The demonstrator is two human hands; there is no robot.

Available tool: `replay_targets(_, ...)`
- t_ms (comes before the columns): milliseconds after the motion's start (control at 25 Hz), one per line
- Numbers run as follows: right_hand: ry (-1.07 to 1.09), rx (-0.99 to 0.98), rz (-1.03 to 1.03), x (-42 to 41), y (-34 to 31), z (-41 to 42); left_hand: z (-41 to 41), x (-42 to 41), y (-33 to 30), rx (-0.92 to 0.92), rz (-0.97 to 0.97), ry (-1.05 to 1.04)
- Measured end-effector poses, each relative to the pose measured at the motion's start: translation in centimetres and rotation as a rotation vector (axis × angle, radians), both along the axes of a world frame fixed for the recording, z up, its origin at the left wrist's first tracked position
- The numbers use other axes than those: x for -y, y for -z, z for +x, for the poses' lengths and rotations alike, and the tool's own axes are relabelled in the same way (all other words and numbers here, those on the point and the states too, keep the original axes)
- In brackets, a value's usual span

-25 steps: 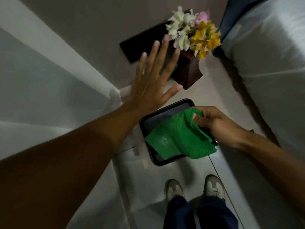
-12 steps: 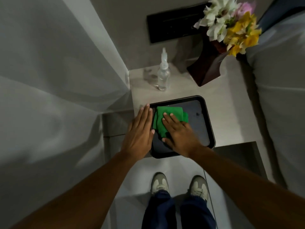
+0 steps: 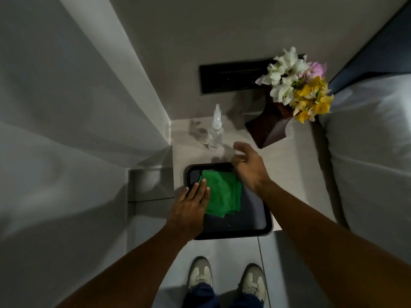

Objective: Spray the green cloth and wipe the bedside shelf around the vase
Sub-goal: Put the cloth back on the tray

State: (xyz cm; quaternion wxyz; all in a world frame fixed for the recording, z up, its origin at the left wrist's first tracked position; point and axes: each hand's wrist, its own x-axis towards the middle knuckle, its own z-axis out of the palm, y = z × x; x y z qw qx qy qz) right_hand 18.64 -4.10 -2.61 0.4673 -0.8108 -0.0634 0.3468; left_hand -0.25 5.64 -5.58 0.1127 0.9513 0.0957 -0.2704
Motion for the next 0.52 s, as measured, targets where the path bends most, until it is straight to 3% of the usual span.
replay_targets(80,-0.126,0.177,-0.001,-3.2,-0.5,1.2,0.3,0.2,0.0,-0.043,0.034,0.017)
replay_targets(200,-0.196,0.233,-0.004,-7.0,0.3,1.6,0.4,1.1,-0.3,-0.075,0.089,0.016)
replay_targets(360,-0.065,0.338,0.008,-6.4,0.9,1.3,0.9,1.6,-0.3,-0.082,0.076,-0.031)
replay_targets(520,0.073,0.409,0.151,1.6,-0.7,-0.7,0.9,1.7,-0.6,-0.070,0.046,-0.069)
